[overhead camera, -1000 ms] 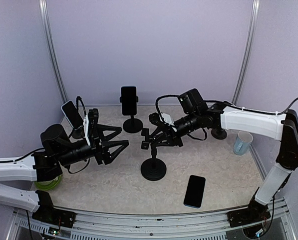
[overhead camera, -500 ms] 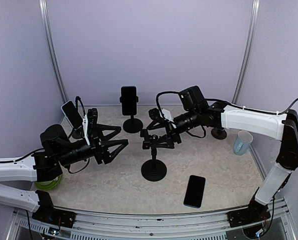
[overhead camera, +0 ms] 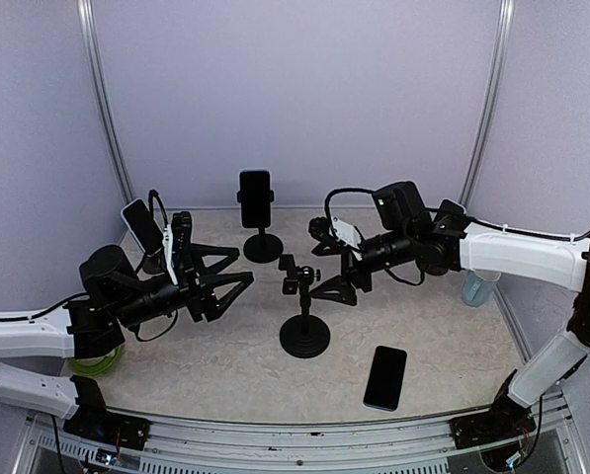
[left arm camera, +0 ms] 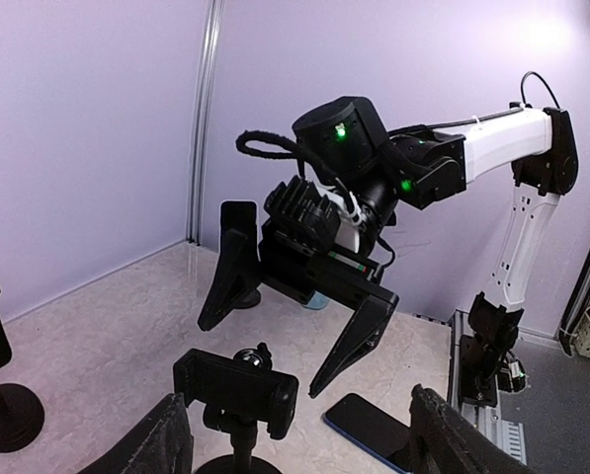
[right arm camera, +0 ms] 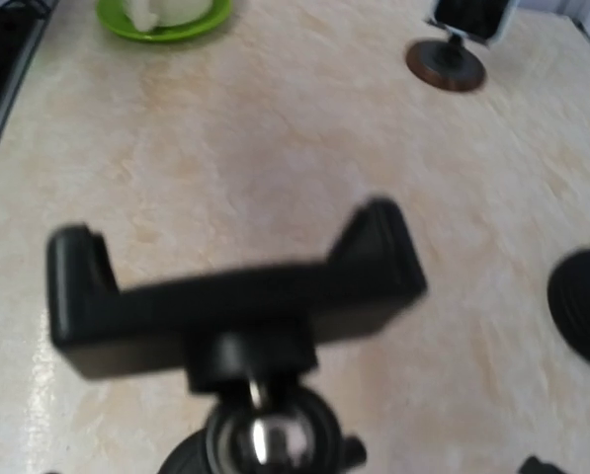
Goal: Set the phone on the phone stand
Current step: Move the phone stand to the center of the board.
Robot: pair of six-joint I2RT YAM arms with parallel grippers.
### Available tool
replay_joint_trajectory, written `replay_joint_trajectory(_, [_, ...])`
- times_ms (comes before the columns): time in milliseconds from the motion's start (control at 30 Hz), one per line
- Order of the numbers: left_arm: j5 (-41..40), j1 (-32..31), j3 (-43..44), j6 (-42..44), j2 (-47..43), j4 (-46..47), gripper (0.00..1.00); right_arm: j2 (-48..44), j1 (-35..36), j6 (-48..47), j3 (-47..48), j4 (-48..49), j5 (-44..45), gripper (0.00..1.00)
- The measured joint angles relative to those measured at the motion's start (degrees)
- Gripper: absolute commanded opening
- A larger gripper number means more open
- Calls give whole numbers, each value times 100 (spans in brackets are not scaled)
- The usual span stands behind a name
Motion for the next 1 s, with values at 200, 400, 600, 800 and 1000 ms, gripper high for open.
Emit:
replay_joint_trajectory(200, [-4, 31, -35, -22, 42, 74, 73, -407, 0, 756, -695, 468, 505, 100])
replay_joint_trajectory(400, [-39, 107, -116, -52, 39, 151, 74, -446, 68, 1515, -1261, 813, 1128, 100])
replay_joint_trajectory(600, [-205, 264, -304, -166, -105, 238, 74, -267, 431, 2234, -1790, 1141, 1655, 100])
replay_joint_trajectory(800, [-365, 411, -328, -271, -170, 295, 74, 138, 774, 2686, -1906, 1390, 2116, 100])
replay_joint_trajectory(1000, [-479, 450, -378, -306, -225, 310, 74, 459, 935, 3097, -2033, 1327, 2522, 100])
